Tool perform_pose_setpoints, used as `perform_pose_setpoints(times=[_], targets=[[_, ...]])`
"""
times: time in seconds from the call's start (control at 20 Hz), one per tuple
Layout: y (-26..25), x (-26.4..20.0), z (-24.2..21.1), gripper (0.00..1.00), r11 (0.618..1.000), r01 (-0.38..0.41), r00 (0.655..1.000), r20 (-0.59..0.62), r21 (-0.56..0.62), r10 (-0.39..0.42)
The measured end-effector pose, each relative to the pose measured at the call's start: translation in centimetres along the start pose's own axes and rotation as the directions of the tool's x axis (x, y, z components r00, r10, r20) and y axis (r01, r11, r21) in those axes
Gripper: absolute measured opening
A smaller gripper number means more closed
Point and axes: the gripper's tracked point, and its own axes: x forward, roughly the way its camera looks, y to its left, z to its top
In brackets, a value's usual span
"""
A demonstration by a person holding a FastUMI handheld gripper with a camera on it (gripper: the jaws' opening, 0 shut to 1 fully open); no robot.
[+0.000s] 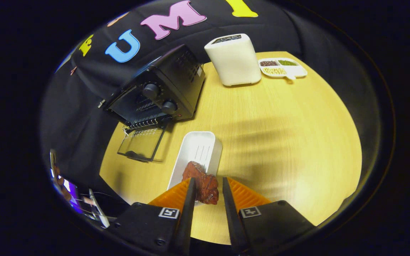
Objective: Open the toaster oven, put the food inside, and close the toaster oven door.
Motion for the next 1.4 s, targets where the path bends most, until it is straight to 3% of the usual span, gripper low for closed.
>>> perform_pose_setpoints(times=[0.05,0.1,0.15,0.25,0.5,0.75,1.05,1.4], targets=[[0.1,-0.2,0.1,0.34,1.000,-0.020,1.000,-0.003,0.022,0.020],[0.7,-0.3,0.4,0.26,0.997,-0.061,0.998,0.001,0.054,0.061],[0.5,-0.2,0.5,0.19,0.997,-0.053,0.999,0.002,0.060,0.053],[0.4,-0.7,0.8,0.14,0.999,-0.034,0.999,0.026,0.026,0.033],[4.8,-4.2,4.2,0.14,0.999,-0.035,0.984,0.175,-0.017,0.037],[15.1,-3.9,6.6,0.13,0.989,-0.098,0.943,0.308,-0.109,0.127],[23.9,2.9,7.9,0.13,0.977,-0.138,0.903,0.386,-0.161,0.191],[26.2,10.4,11.4,0.13,0.975,-0.151,0.856,0.473,-0.161,0.210]])
